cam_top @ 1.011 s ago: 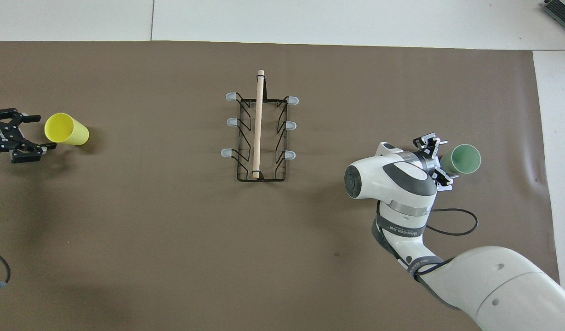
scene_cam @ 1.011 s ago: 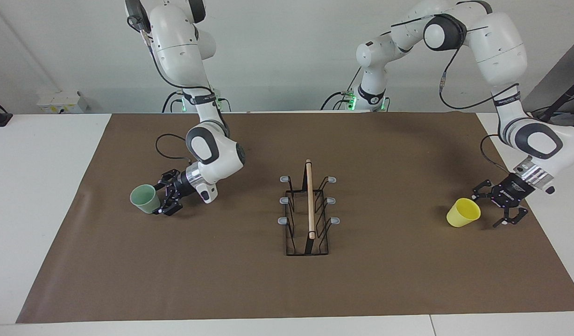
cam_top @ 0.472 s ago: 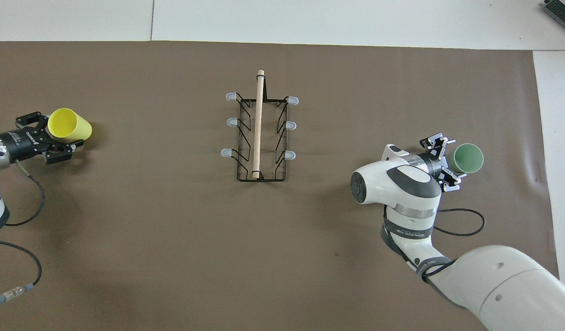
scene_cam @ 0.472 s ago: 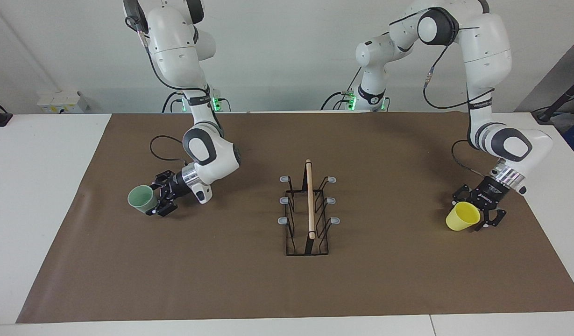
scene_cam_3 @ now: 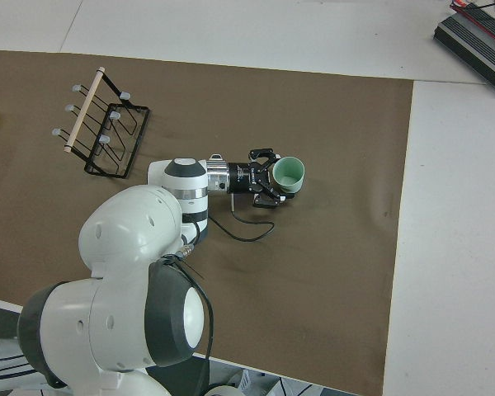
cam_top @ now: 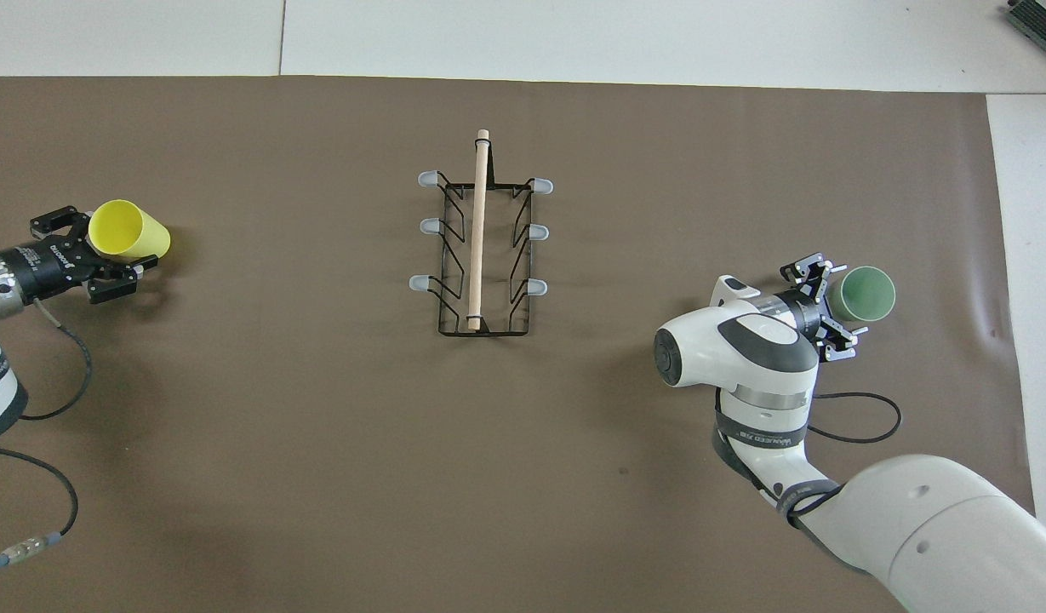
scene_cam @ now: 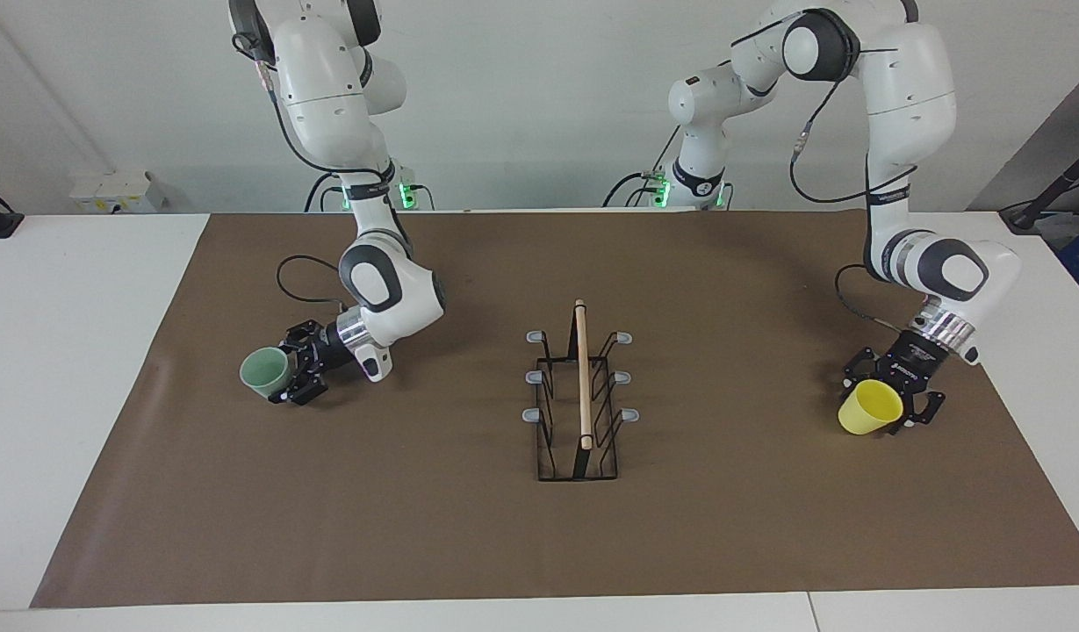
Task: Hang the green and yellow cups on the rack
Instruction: 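Grasp the green cup with the right gripper while the left gripper grasps the yellow cup, then lift the green cup with the right gripper while the left gripper lifts the yellow cup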
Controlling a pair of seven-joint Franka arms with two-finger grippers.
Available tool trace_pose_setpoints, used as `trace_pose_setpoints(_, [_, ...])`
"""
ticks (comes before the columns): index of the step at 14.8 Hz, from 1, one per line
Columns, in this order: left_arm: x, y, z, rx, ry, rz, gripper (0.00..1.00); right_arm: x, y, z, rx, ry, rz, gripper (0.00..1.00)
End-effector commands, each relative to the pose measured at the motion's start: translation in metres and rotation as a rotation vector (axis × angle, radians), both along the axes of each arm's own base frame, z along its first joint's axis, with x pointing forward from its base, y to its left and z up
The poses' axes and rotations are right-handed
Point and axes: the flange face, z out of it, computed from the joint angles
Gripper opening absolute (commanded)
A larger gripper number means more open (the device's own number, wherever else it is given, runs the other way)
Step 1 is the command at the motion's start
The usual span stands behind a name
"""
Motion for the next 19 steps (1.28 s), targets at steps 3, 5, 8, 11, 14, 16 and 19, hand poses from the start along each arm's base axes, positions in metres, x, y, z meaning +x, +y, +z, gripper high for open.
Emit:
trace_pose_setpoints(3, [-0.027, -0.02, -0.001, -0.019, -0.102, -0.046, 1.0, -0.002, -0.003, -0.003, 0.007, -0.023, 0.026, 0.34])
trace_pose_setpoints(5, [-0.027, -0.021, -0.002, -0.023, -0.108, -0.043, 1.0, -0.002, -0.003, -0.003, 0.024, -0.046, 0.003, 0.0])
trace_pose_setpoints(8, [-0.026, -0.023, -0.001, -0.021, -0.113, -0.038, 0.79, 0.006, 0.007, 0.008, 0.058, -0.092, -0.045, 0.0])
trace_pose_setpoints(11, [-0.023, -0.026, 0.0, -0.026, -0.119, -0.033, 0.55, 0.016, 0.023, 0.031, 0.109, -0.082, -0.117, 0.0])
trace_pose_setpoints(14, [-0.017, -0.031, 0.014, -0.023, -0.146, -0.038, 0.23, 0.035, 0.027, 0.086, 0.251, -0.027, -0.227, 0.0])
trace_pose_setpoints(16, [-0.015, -0.035, 0.022, -0.008, -0.161, -0.048, 0.0, 0.04, 0.029, 0.127, 0.37, -0.009, -0.256, 0.0])
trace_pose_setpoints(19, [-0.005, -0.033, 0.052, 0.024, -0.214, -0.058, 0.0, 0.051, 0.037, 0.173, 0.532, -0.026, -0.302, 0.0])
